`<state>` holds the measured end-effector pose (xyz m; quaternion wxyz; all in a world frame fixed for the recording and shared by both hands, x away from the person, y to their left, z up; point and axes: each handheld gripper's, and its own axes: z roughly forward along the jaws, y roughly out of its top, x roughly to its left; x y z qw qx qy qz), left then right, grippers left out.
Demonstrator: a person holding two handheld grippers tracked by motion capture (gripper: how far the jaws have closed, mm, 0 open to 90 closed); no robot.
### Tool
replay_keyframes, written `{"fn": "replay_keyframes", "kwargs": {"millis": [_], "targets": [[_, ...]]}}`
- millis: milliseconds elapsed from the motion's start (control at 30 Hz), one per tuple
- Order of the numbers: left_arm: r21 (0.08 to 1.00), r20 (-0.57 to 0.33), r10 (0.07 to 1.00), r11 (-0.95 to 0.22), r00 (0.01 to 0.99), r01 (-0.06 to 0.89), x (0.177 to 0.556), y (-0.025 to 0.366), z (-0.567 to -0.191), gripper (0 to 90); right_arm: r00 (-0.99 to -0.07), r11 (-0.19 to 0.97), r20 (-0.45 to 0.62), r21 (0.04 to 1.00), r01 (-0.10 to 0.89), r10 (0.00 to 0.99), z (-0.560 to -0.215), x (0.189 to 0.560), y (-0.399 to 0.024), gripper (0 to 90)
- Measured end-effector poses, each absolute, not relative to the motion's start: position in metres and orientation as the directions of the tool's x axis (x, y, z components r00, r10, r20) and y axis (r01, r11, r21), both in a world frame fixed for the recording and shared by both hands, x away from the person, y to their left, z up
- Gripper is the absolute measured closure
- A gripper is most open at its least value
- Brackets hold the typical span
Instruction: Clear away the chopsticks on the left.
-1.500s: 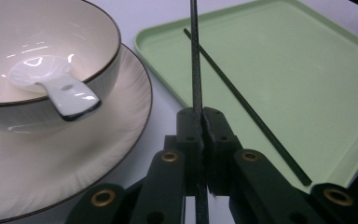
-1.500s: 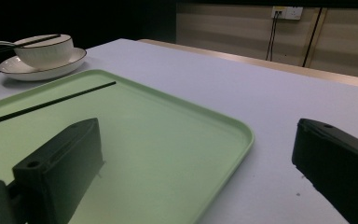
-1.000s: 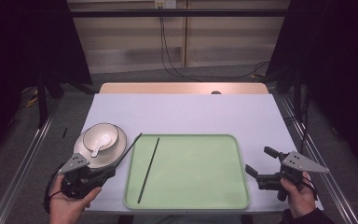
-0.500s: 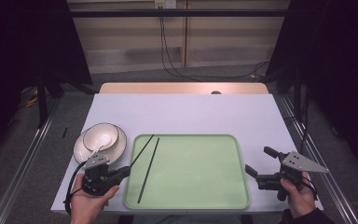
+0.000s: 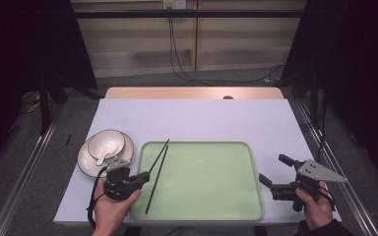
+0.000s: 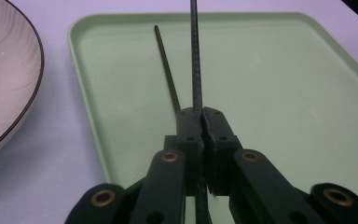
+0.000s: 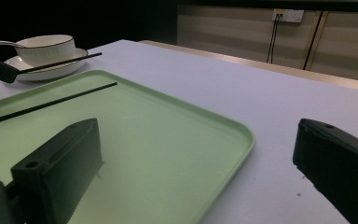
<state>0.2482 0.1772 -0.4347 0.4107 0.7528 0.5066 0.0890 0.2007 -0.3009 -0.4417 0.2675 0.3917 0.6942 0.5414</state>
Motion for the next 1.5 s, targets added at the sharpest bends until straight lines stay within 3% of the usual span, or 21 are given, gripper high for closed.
{"fn": "replay_keyframes", "kwargs": {"millis": [600, 1200, 1400, 1500], "targets": [[0.648, -0.256, 0.875, -0.159, 0.41, 0.745, 0.256, 0.141, -0.451, 86.2, -0.555, 0.108, 0.055, 0.96, 0.257, 0.83, -0.442, 0.201, -0.301, 0.8], [0.589, -0.295, 0.895, -0.105, 0.334, 0.801, 0.26, 0.141, -0.466, 85.6, -0.561, 0.116, 0.05, 0.96, 0.256, 0.826, -0.442, 0.201, -0.301, 0.8], [0.588, -0.296, 0.892, -0.112, 0.342, 0.801, 0.26, 0.14, -0.465, 80.9, -0.561, 0.116, 0.052, 0.959, 0.26, 0.827, -0.442, 0.201, -0.3, 0.8], [0.589, -0.284, 0.893, -0.125, 0.35, 0.798, 0.26, 0.14, -0.465, 83.1, -0.561, 0.116, 0.052, 0.959, 0.26, 0.826, -0.442, 0.201, -0.3, 0.8]]}}
